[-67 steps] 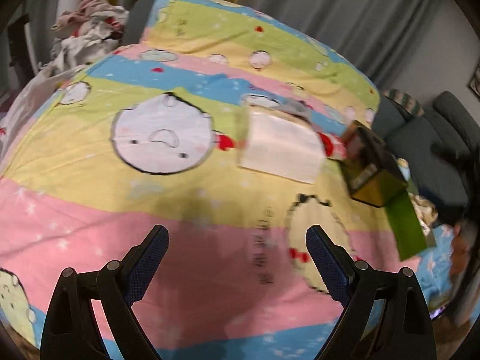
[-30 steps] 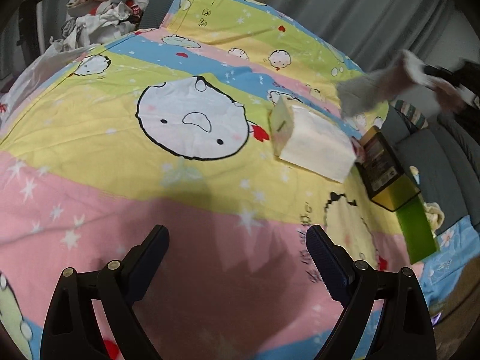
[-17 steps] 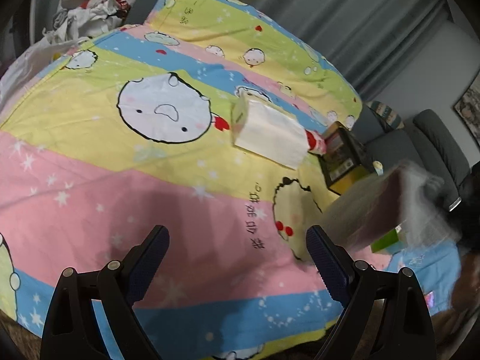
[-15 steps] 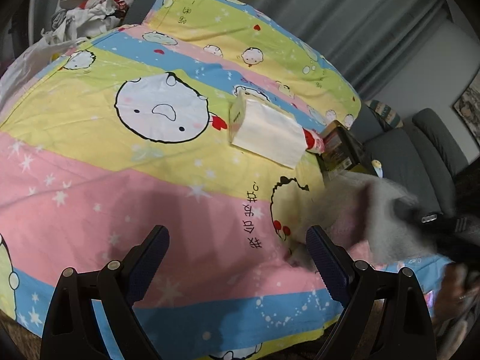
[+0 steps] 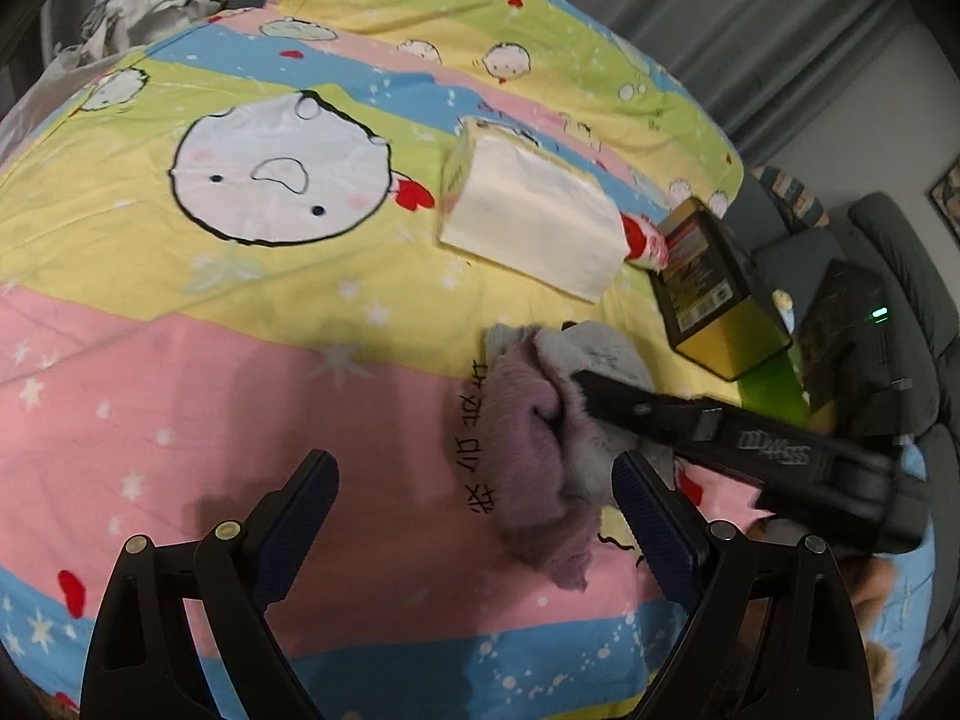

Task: Organize soft objects
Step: 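Lift the grey and mauve cloths with the right gripper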

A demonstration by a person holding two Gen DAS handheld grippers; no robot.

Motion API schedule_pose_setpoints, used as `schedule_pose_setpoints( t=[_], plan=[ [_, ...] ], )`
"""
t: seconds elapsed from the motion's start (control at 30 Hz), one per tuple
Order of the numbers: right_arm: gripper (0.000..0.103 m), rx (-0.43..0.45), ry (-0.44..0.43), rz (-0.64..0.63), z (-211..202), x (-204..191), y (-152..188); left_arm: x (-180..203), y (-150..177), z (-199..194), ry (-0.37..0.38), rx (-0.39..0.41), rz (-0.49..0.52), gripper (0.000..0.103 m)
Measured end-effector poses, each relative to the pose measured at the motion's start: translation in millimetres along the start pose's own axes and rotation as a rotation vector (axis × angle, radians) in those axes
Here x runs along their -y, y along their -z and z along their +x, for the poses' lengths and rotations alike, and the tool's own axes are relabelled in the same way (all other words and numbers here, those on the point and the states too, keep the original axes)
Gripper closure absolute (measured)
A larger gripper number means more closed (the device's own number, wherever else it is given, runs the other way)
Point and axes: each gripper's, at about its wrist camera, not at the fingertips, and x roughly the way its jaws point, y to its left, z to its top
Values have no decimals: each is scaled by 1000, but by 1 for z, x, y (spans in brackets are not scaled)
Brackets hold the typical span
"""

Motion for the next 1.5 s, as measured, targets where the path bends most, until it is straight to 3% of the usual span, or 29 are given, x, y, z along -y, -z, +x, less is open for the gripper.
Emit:
schedule_pose_setpoints(
  t=[0.07, 0.13, 0.3, 0.4, 0.5, 0.57, 0.63, 0.7, 0.73, 0.77, 0.8, 0.9, 1.03, 1.17, 1.5],
  plan=[
    [38, 1, -16, 10, -13, 1, -1, 4, 0, 4, -17, -5, 19, 10],
    [25, 32, 9, 0, -26, 1, -1, 7, 0, 7, -20, -9, 30, 10],
    [18, 121, 7, -60, -44, 2, -15, 11, -2, 17, -22, -28, 19, 10],
    [17, 103, -29, -89, -26, 3, -21, 12, -3, 23, -26, -29, 13, 10],
    [19, 18, -55, -91, 4, 5, -21, 13, -4, 26, -30, -16, 7, 11],
    [28, -20, -61, -90, 18, 4, -19, 15, -5, 27, -33, -12, 12, 19],
    [33, 13, -34, -126, 19, -1, -14, 18, -6, 32, -24, -25, 20, 44],
    [47, 21, -16, -167, 16, -8, -8, 21, -6, 35, -14, -33, 26, 50],
    [55, 22, -25, -177, 16, -9, -7, 26, -6, 35, -7, -30, 47, 59],
    [72, 7, -71, -189, 16, -10, -6, 30, -6, 36, 2, -39, 59, 61],
    [74, -22, -109, -181, 19, -10, -4, 34, -5, 37, -13, -39, 70, 63],
    [76, 0, -99, -150, 14, -4, -2, 47, -3, 36, -34, -24, 123, 65],
    [77, 66, -121, -98, -15, 8, 1, 69, -6, 27, 28, -6, 178, 65],
    [77, 189, -111, -51, -65, 22, 4, 107, -10, 16, 113, 26, 262, 65],
    [77, 526, 53, 103, -192, 85, 21, 235, -13, 25, 337, 40, 525, 65]
  ],
)
